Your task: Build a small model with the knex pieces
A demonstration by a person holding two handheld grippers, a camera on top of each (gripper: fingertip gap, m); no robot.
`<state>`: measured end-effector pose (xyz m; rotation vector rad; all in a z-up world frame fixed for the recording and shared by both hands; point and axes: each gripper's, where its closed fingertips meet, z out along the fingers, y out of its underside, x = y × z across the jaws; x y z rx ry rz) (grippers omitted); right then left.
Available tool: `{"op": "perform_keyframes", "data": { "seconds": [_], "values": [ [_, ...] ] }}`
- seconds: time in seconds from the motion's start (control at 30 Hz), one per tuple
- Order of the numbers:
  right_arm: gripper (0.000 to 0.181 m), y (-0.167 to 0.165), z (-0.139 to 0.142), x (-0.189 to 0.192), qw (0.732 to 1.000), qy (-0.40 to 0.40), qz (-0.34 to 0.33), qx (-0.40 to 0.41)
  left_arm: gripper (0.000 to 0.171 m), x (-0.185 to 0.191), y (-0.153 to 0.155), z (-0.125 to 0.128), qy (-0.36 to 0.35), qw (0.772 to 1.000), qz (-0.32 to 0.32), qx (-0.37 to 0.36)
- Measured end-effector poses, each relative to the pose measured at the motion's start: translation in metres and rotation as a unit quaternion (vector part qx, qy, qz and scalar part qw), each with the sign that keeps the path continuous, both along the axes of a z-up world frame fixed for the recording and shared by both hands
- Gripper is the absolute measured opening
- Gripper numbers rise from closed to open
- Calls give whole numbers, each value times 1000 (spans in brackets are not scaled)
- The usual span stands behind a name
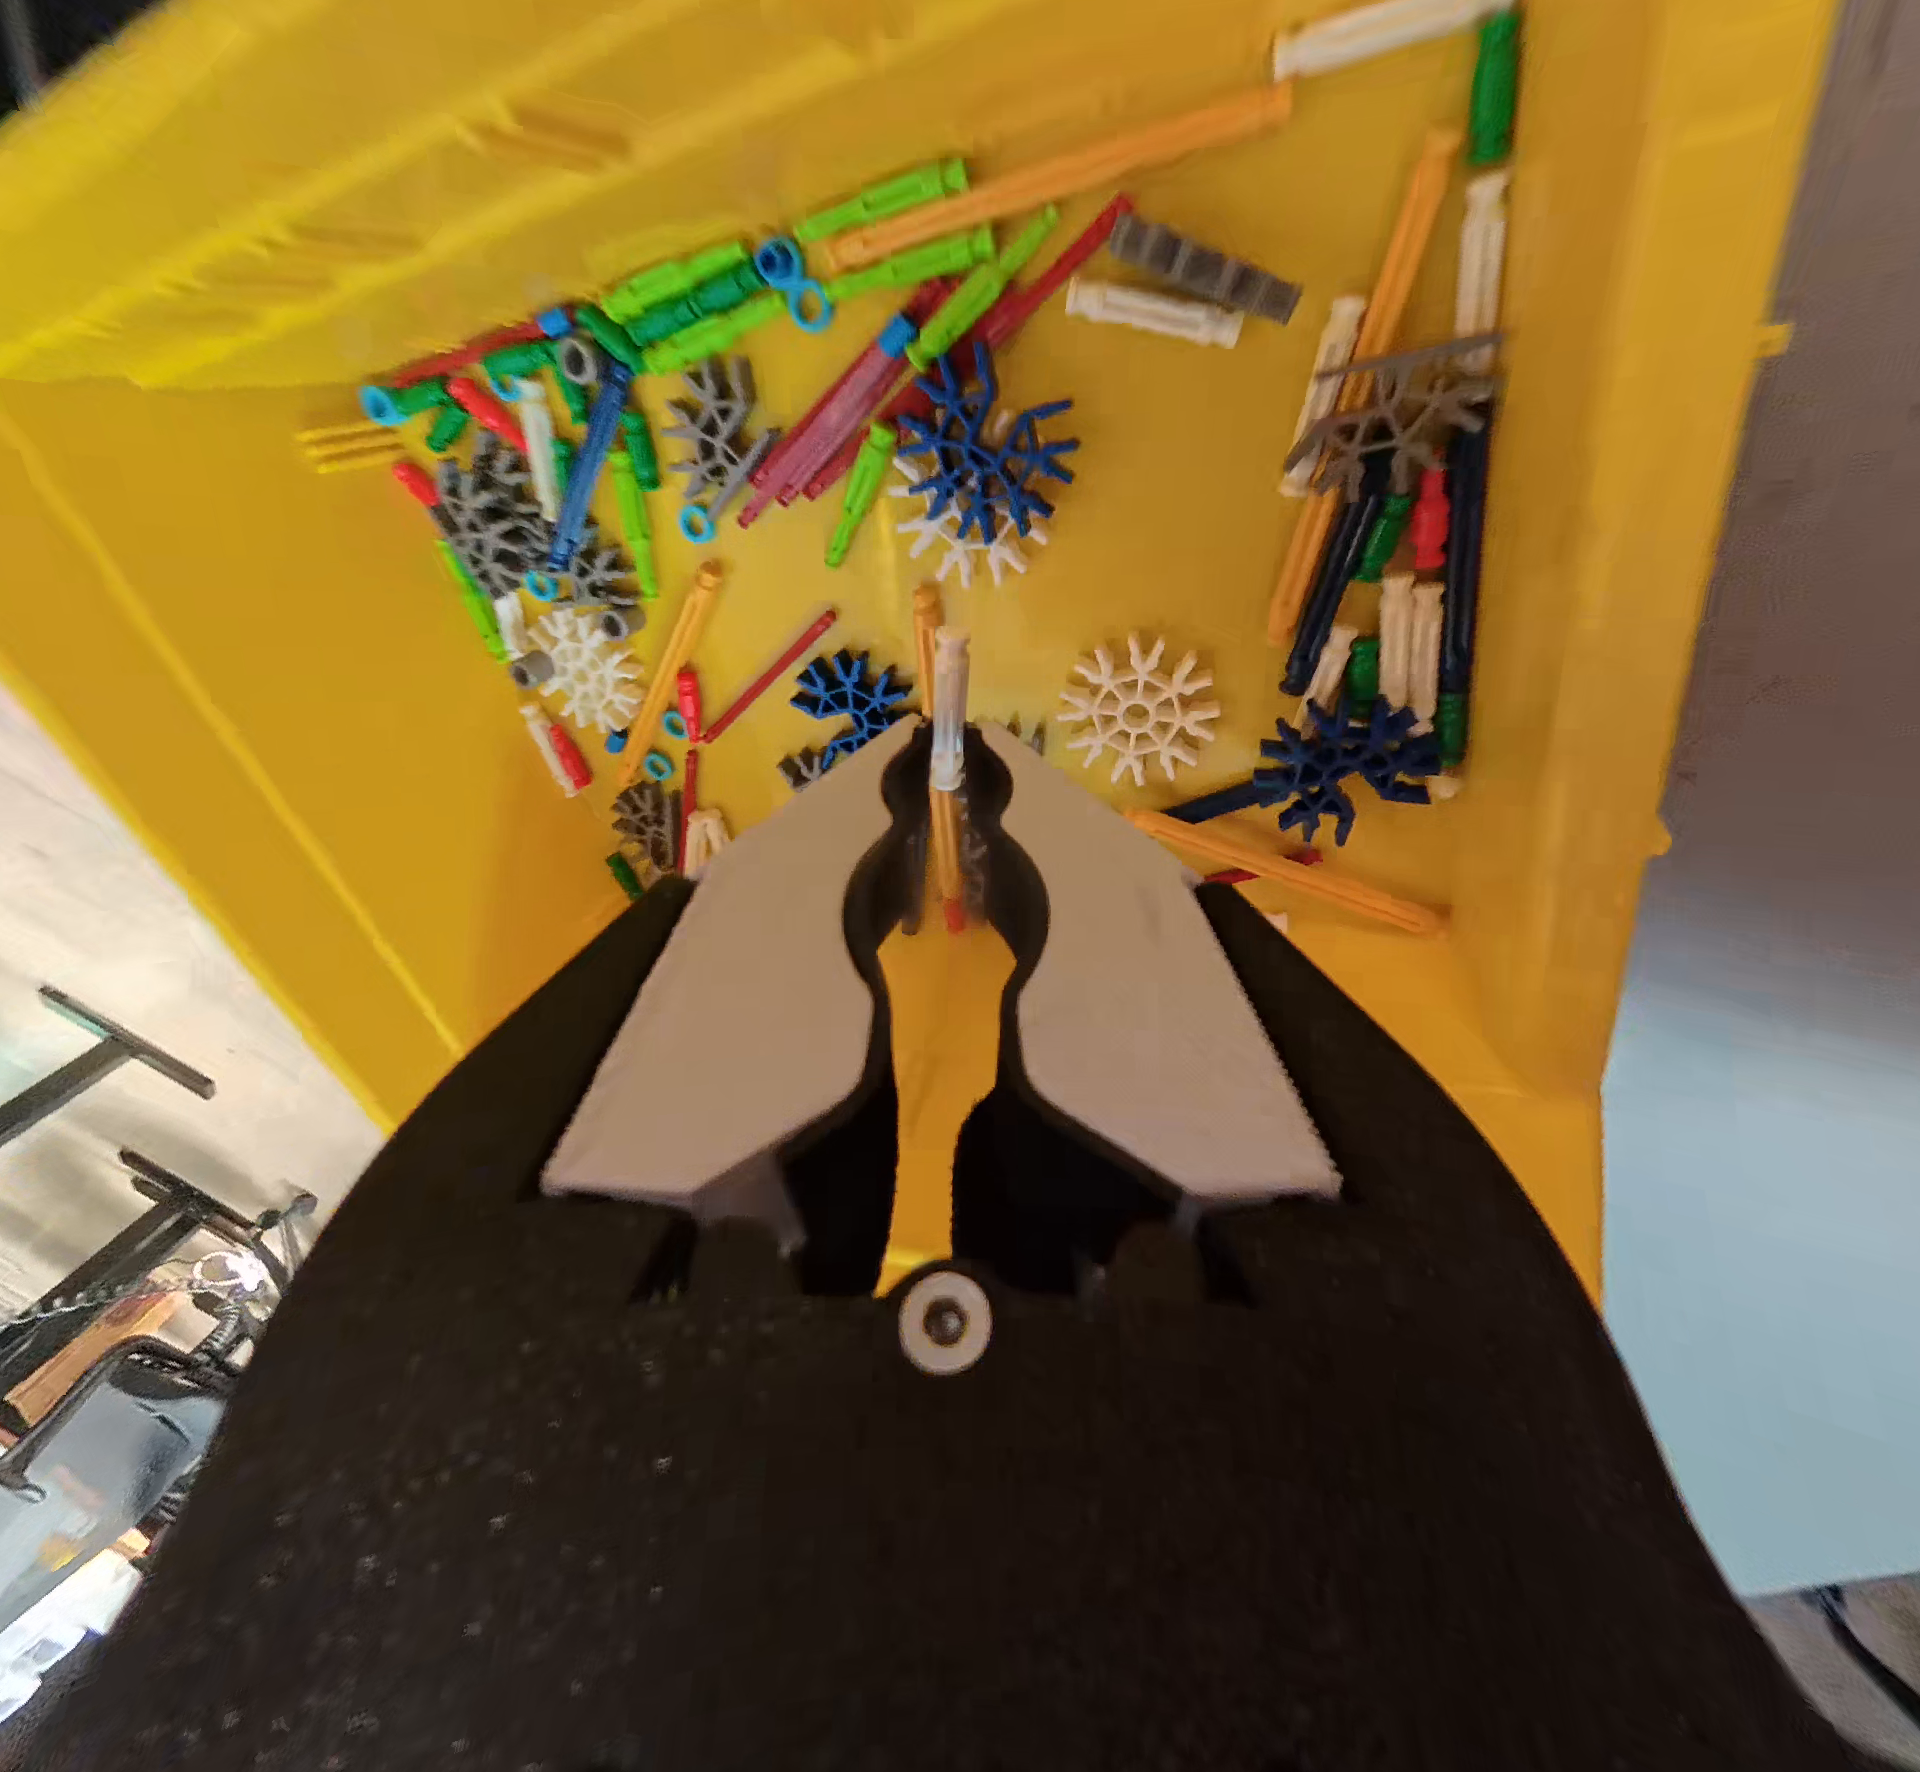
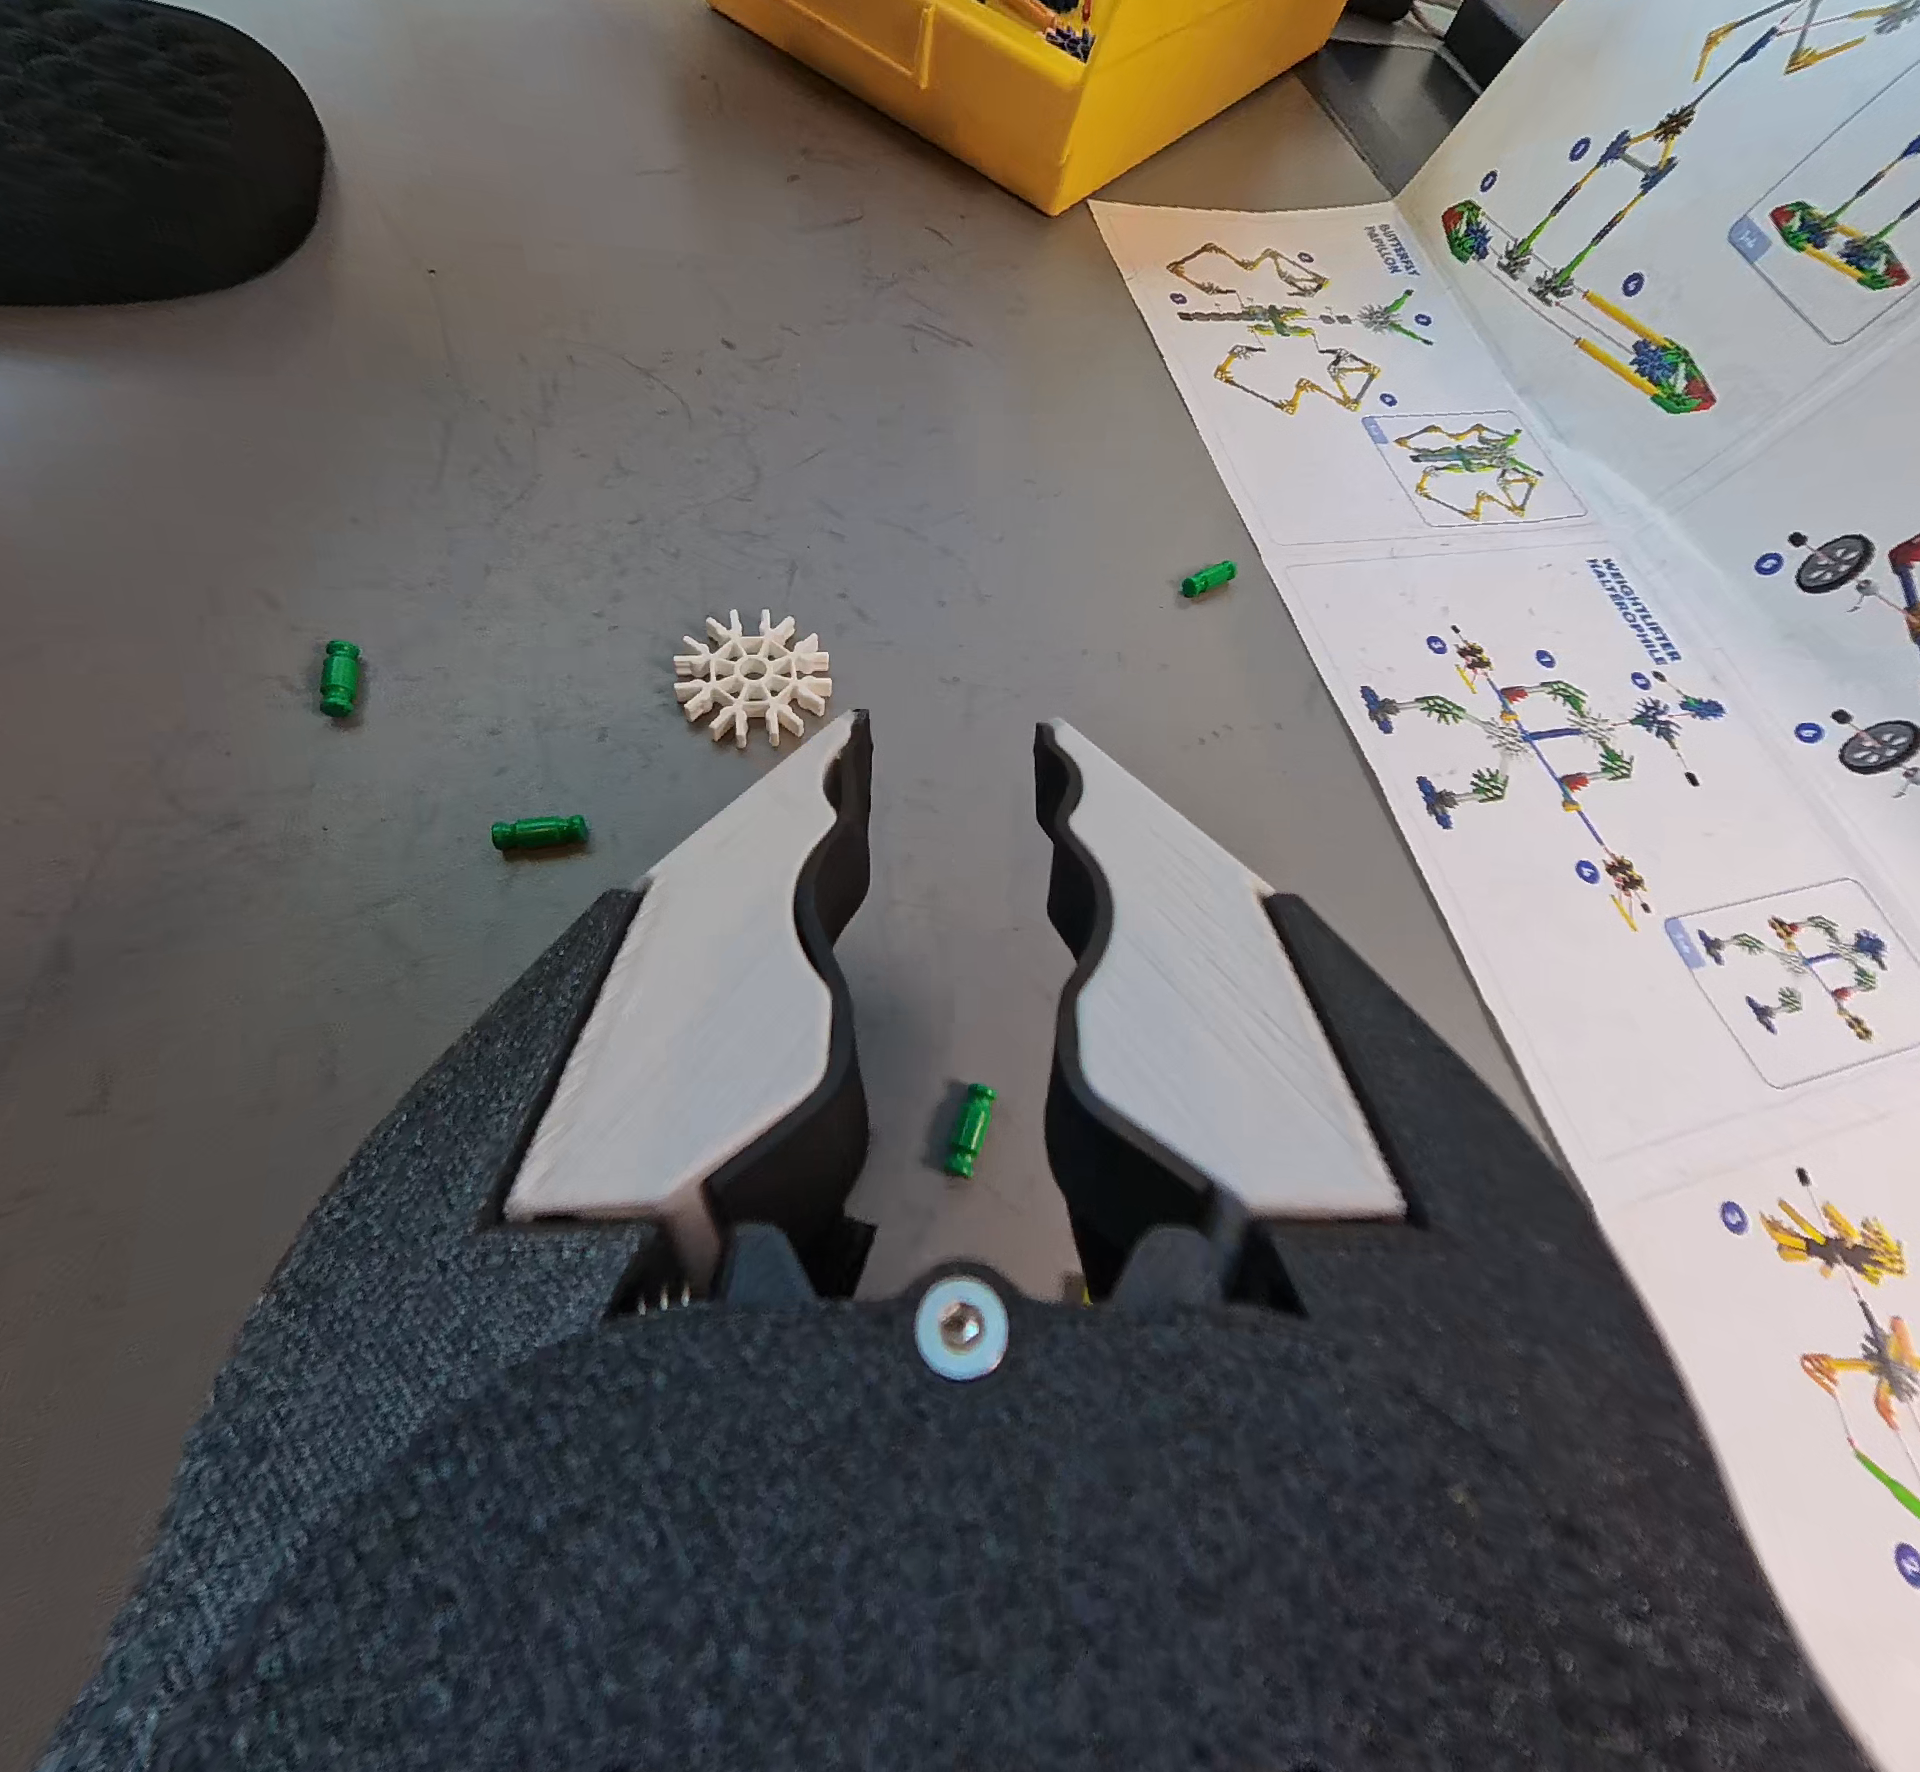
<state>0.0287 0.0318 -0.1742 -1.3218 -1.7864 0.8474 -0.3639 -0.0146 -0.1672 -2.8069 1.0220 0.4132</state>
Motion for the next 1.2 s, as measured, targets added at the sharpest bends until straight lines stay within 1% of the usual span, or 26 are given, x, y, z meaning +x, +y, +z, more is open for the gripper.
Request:
{"op": "perform_keyframes", "data": {
  "seconds": [0.03,0.1,0.13,0.17,0.23,0.33,0.37,0.43,0.5,0.57,0.63,0.67,0.77,0.9,1.0,1.07,1.1,1.2],
  "values": [
    [31,-1,-3,0,1000,-10,1,-2,5,12,4,18,6,999,-10,39],
    [34,-6,-11,-1,999,-36,6,-7,5,53,6,48,-6,993,-45,107],
    [37,-11,-14,-2,999,-47,9,-10,5,82,6,57,-23,989,-67,132],
    [41,-15,-16,-4,998,-54,9,-10,6,112,2,59,-40,984,-91,150],
    [46,-23,-18,-9,998,-66,10,-2,6,171,-7,49,-71,974,-134,169],
    [47,-36,-23,-17,996,-92,11,-3,5,256,-18,13,-149,954,-176,191],
    [48,-38,-26,-18,994,-106,11,-5,6,277,-19,1,-175,949,-183,189],
    [48,-41,-34,-22,991,-131,11,-11,6,304,-11,-19,-197,943,-200,181],
    [48,-43,-41,-24,988,-154,18,-17,6,319,-4,-27,-210,940,-216,159],
    [47,-45,-44,-25,986,-163,28,-25,6,328,0,-29,-227,936,-230,141],
    [40,-46,-45,-22,985,-167,39,-34,6,338,0,-32,-243,930,-247,123],
    [34,-48,-45,-20,984,-169,48,-32,6,341,3,-34,-244,928,-253,126],
    [34,-49,-44,-5,981,-176,81,-10,6,349,0,-43,-258,920,-265,126],
    [34,-48,-45,12,978,-179,103,-17,6,363,-10,-40,-301,903,-267,148],
    [34,-48,-45,11,979,-173,99,-29,6,356,-13,-52,-268,914,-271,139],
    [34,-48,-45,10,980,-171,99,-25,6,357,-13,-51,-286,909,-268,140],
    [34,-48,-45,10,980,-169,98,-25,6,355,-13,-53,-284,912,-264,135],
    [39,-52,-40,8,982,-151,103,-44,6,354,-14,-53,-294,909,-263,137]
  ]
}}
